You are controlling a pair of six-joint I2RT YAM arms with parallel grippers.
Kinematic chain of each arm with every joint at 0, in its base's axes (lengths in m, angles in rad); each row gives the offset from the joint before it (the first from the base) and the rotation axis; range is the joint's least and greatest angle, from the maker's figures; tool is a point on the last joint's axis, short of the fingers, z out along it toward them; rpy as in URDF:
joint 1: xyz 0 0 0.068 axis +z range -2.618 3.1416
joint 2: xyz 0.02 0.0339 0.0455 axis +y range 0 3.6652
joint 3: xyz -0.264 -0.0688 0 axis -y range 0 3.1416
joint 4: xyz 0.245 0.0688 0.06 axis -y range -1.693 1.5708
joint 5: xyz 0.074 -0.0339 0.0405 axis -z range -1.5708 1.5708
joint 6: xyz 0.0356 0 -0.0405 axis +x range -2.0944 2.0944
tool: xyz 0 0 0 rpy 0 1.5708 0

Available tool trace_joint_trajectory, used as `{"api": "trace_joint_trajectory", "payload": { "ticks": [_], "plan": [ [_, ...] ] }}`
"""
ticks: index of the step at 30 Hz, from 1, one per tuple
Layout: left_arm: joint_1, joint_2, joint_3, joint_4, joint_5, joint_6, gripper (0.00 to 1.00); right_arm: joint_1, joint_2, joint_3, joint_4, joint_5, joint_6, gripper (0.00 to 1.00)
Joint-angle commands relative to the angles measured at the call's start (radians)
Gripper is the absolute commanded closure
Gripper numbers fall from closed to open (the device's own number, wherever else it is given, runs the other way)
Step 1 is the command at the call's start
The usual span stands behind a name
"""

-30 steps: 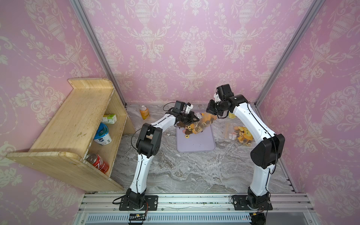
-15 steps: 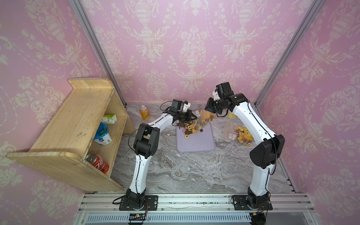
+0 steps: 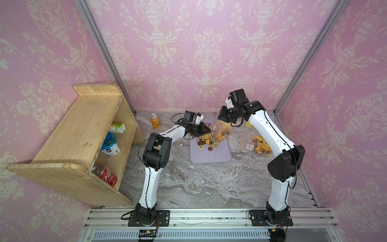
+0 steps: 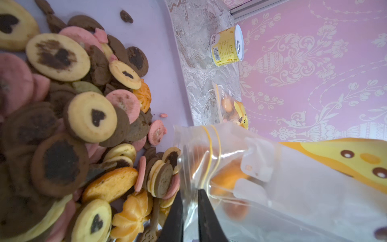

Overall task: Pour cookies out of the ziploc bag
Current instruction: 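Pour the cookies out of the ziploc bag onto the tray.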

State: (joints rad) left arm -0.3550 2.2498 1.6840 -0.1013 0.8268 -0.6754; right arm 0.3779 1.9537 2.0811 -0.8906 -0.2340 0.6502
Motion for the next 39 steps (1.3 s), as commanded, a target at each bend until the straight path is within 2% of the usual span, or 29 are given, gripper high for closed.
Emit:
{"api": "trace_joint_trajectory", "payload": {
  "ticks": [1,10,22,30,39],
  "plan": [
    [0.011,-0.051,-0.027,0.015,0.011,-0.006,0.83,0.017,-0.011,-0.016,0.041,0.009,-0.012,1.0],
    [0.013,-0.063,-0.046,0.035,0.014,-0.016,0.83,0.033,-0.016,-0.027,0.041,0.007,-0.005,1.0],
    [0.021,-0.1,-0.14,0.093,0.018,-0.033,0.84,0.037,-0.073,-0.188,0.131,-0.003,0.027,1.0],
    [0.05,-0.171,-0.206,0.13,0.014,-0.06,0.83,0.036,-0.092,-0.188,0.147,-0.032,0.046,1.0],
    [0.077,-0.234,-0.211,0.123,0.012,-0.079,0.83,0.035,-0.116,-0.122,0.15,-0.064,0.071,1.0]
  ]
}}
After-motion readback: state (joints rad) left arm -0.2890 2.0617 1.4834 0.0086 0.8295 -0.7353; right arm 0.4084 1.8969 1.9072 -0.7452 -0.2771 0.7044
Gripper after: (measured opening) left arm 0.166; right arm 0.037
